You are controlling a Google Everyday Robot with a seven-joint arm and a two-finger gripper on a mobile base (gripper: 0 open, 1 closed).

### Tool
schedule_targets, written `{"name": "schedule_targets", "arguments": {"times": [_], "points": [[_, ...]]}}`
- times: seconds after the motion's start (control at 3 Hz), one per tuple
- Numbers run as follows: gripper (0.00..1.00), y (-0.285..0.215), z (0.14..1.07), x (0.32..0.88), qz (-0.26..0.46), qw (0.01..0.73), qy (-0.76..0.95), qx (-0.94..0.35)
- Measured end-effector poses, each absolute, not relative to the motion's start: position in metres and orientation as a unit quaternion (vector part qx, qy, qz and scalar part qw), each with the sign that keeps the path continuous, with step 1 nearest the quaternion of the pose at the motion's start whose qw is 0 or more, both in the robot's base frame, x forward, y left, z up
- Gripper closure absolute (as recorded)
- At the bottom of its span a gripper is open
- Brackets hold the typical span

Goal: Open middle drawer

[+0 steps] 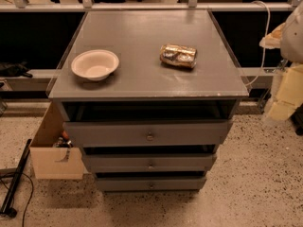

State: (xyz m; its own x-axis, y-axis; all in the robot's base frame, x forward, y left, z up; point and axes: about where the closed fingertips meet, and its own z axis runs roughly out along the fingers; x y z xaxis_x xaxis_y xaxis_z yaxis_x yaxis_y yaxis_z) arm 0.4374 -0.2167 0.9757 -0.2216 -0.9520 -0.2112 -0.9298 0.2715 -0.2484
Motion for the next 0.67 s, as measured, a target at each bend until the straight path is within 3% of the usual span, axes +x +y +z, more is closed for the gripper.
{"name": "schedule_targets", "arguments": {"times": [0.67], "points": [[0.0,-0.223,0.954,0.412,-0.008,0.2,0.796,-0.571]]}}
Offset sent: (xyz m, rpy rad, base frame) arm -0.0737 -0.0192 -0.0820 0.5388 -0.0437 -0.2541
